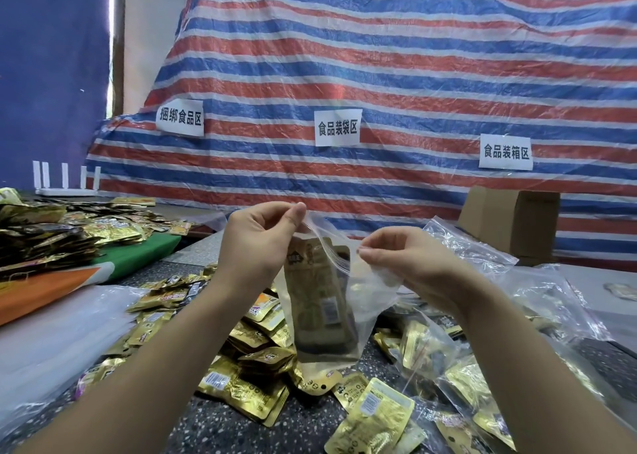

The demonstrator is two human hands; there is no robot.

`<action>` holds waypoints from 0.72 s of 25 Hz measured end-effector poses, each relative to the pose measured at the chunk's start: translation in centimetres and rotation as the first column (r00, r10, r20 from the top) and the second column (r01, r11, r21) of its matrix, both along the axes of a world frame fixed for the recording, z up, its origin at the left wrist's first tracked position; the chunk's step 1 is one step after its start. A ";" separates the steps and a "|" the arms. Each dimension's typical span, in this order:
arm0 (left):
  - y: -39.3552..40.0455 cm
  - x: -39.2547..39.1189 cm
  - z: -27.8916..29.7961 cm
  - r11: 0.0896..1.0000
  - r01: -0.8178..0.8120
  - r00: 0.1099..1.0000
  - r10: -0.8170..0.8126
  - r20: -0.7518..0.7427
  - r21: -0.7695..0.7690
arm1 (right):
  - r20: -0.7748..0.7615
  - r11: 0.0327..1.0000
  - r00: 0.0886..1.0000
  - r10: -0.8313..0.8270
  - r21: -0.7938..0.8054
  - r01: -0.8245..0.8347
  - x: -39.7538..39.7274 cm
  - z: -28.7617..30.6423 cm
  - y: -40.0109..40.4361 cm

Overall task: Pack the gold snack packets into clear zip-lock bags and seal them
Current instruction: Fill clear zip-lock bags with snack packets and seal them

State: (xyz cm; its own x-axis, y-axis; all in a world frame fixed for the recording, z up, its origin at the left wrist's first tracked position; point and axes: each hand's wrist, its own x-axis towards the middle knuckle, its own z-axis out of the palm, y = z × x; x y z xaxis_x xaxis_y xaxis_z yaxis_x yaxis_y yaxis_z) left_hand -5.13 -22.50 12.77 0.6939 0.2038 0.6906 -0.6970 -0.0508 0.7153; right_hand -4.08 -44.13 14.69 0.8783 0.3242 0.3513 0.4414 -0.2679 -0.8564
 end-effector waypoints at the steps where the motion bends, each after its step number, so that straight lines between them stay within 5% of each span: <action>1: 0.0 -0.1 0.3 1.000 0.001 1.000 -0.001 0.014 0.008 | -0.020 0.997 1.000 0.013 0.080 -0.012 0.1 0.2 0.0; 6: 0.2 -0.1 0.6 0.973 -0.119 0.983 0.087 0.164 0.197 | -0.089 0.939 0.990 0.109 0.335 -0.073 0.0 1.5 0.2; 11: 0.6 0.6 0.3 0.996 -0.082 0.991 0.077 0.112 0.036 | -0.069 0.932 0.990 0.124 0.351 -0.092 0.3 1.4 0.8; 18: 0.4 2.2 -2.7 1.000 0.025 1.000 -0.025 0.011 0.009 | -0.270 0.879 0.937 0.221 0.471 -0.072 1.5 -1.4 1.1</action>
